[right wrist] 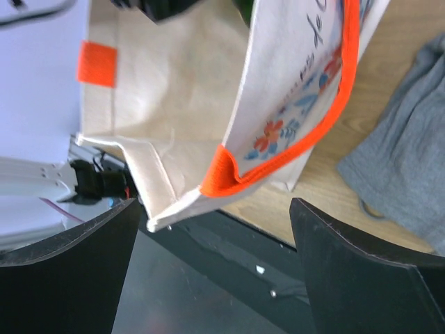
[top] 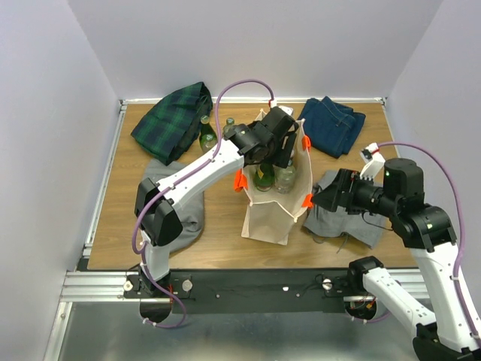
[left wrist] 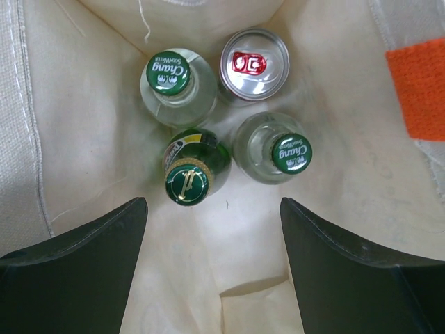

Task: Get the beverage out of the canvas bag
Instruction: Adjust the drink in the canvas bag.

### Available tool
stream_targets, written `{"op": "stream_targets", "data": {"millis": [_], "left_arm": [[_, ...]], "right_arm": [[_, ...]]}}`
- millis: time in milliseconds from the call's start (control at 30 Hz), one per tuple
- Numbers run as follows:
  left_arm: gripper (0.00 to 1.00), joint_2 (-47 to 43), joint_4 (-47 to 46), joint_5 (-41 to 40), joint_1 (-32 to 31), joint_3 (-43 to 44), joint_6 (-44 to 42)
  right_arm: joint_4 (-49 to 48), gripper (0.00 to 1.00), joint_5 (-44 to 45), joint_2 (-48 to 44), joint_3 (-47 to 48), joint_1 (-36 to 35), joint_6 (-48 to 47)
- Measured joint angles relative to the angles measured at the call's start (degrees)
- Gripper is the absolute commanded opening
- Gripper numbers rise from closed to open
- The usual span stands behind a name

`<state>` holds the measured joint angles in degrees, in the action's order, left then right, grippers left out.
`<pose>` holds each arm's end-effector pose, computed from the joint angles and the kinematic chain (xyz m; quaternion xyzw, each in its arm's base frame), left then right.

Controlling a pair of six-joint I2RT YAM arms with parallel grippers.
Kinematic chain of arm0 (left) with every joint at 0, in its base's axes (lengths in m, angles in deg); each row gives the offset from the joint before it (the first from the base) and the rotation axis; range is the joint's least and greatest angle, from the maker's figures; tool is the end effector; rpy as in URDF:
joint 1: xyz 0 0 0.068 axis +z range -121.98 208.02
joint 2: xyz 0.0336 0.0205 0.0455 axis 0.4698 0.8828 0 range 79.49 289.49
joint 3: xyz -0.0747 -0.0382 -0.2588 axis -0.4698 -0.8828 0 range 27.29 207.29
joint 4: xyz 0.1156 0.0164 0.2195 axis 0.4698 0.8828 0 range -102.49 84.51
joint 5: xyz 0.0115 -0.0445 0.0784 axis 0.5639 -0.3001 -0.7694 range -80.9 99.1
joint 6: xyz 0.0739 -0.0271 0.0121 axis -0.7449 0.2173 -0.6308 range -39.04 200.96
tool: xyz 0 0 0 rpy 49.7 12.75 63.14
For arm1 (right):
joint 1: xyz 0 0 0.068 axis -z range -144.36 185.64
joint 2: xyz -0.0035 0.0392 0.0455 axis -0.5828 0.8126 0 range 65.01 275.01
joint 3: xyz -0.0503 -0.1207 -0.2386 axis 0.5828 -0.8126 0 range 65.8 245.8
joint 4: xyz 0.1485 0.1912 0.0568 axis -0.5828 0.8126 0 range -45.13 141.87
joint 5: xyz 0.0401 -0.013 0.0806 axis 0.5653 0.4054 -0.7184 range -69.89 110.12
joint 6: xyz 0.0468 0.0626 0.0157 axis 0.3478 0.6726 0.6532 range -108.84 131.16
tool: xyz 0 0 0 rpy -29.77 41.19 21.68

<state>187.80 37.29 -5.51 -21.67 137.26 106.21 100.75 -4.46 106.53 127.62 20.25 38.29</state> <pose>0.2886 -0.3136 0.3255 0.1517 0.9150 -0.1214 0.3535 0.1177 0.0620 0.3451 -0.0079 0.8744 0.3384 0.3477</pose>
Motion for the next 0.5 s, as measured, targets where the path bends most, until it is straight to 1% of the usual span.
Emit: {"op": "stream_targets", "data": {"millis": [500], "left_arm": [[0.85, -0.42, -1.27, -1.33, 0.24, -1.97, 1.01]], "right_arm": [[0.72, 0.96, 6.05, -0.07, 7.61, 0.0, 0.46]]}}
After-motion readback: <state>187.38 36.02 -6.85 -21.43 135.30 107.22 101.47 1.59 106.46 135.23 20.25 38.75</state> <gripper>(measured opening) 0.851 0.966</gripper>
